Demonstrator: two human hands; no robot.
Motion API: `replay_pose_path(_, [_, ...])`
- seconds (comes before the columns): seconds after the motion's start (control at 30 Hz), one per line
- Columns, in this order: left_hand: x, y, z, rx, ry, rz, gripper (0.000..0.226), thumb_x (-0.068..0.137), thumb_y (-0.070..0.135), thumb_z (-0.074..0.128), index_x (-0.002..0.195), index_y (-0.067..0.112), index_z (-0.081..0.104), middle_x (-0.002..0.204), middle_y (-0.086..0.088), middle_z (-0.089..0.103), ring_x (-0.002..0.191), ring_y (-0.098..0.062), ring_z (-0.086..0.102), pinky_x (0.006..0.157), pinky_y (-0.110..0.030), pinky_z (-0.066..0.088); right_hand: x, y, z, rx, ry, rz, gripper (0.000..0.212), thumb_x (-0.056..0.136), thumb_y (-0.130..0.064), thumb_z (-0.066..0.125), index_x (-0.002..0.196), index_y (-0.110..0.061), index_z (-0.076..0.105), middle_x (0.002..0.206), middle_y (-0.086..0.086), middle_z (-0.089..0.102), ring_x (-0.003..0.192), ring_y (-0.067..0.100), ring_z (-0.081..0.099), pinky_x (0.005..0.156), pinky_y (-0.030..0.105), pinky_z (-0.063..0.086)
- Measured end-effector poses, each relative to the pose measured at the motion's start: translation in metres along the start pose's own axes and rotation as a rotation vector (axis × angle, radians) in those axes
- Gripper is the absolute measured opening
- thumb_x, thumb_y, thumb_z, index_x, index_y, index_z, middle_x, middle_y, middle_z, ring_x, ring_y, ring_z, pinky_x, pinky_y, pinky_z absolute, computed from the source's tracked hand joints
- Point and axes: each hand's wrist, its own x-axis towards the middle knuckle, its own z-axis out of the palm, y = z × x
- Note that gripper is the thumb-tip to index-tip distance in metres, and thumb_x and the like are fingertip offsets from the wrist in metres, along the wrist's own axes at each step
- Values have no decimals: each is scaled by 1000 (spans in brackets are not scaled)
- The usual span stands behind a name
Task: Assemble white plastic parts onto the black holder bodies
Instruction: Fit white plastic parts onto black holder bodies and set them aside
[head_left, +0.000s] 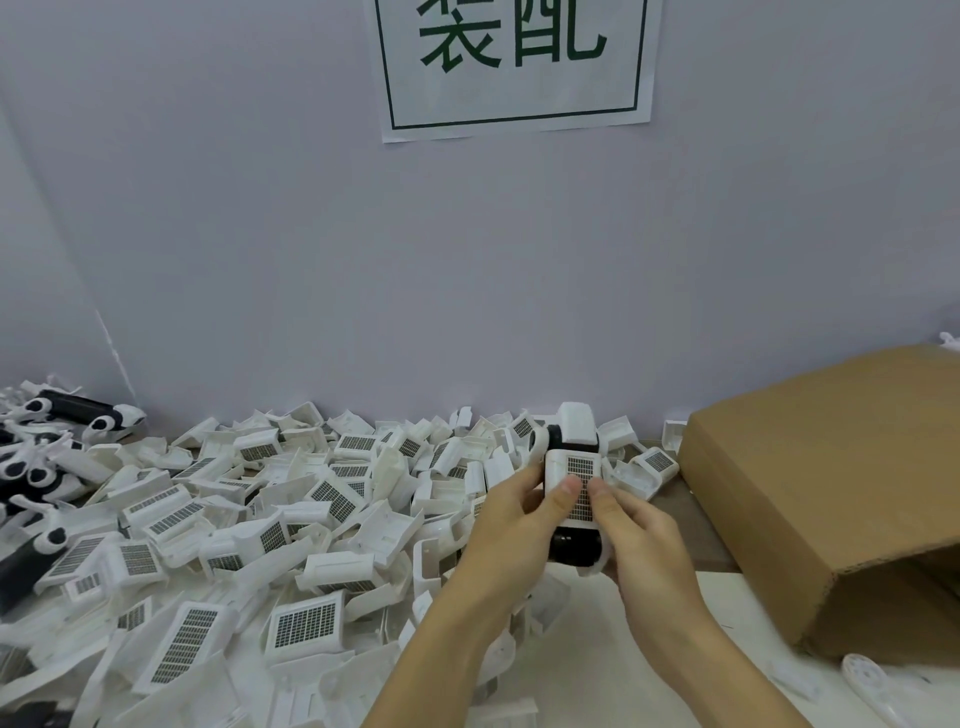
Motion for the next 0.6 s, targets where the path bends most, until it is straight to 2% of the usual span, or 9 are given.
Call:
replay_pose_path(0.07, [0,-1,1,75,12,24,26,105,25,52,125,22,67,107,3,77,101,-12,73,85,-27,59,0,0,-1,0,-4,16,24,102,-23,52,106,-22,75,100,0,79,97,13,74,83,31,56])
replay_pose_path(0.13, [-1,-1,2,123,18,40,27,106,25,49,125,21,67,108,1,77,103,-14,72,91,-33,59,0,1,-1,-37,6,-14,22,101,-23,54,104,-23,75,96,-3,79,94,10,74,74,20,56])
replay_pose_path(0.2, [-1,-1,2,128,27,48,27,106,22,49,126,20,68,108,-1,77,103,-17,73,92,-39,59,0,2,-1,-78,18,-55,20,100,-24,55,102,-25,75,95,-6,79,92,6,73,71,15,55])
replay_pose_path(0.27, [0,-1,0,98,54,56,24,105,21,53,119,20,72,103,-3,78,99,-19,74,90,-41,60,0,2,0,-102,18,-88,19,99,-25,55,100,-26,75,93,-8,78,90,4,73,71,13,54])
replay_pose_path(0.37, [1,-1,-2,-3,69,55,20,101,26,59,110,18,76,100,-7,78,96,-23,75,80,-35,61,-1,2,3,-89,7,-101,23,97,-32,54,100,-25,75,92,-8,79,89,3,73,70,12,53])
replay_pose_path(0.43, [1,0,-3,-67,34,27,23,100,28,61,112,16,75,104,-10,77,99,-25,74,79,-34,61,1,3,3,-56,12,-75,26,98,-34,53,101,-23,77,94,-4,79,92,8,73,71,16,55])
replay_pose_path(0.47, [1,0,-4,-95,7,6,24,99,27,61,115,15,74,107,-11,77,102,-27,74,82,-39,61,1,3,2,-34,10,-50,28,100,-33,52,101,-23,78,95,0,78,93,15,73,73,23,55])
replay_pose_path(0.53, [2,0,-4,-118,-30,-23,24,99,22,61,119,14,72,112,-12,75,106,-31,72,91,-50,59,2,3,-1,2,-8,3,28,103,-29,51,102,-26,79,98,8,77,98,31,70,82,43,54])
replay_pose_path(0.6, [3,-2,-5,-104,-16,-33,23,100,16,60,119,13,72,111,-13,75,106,-33,71,92,-52,58,2,2,-1,6,-19,13,28,102,-26,51,103,-30,78,101,10,76,101,31,70,92,56,52])
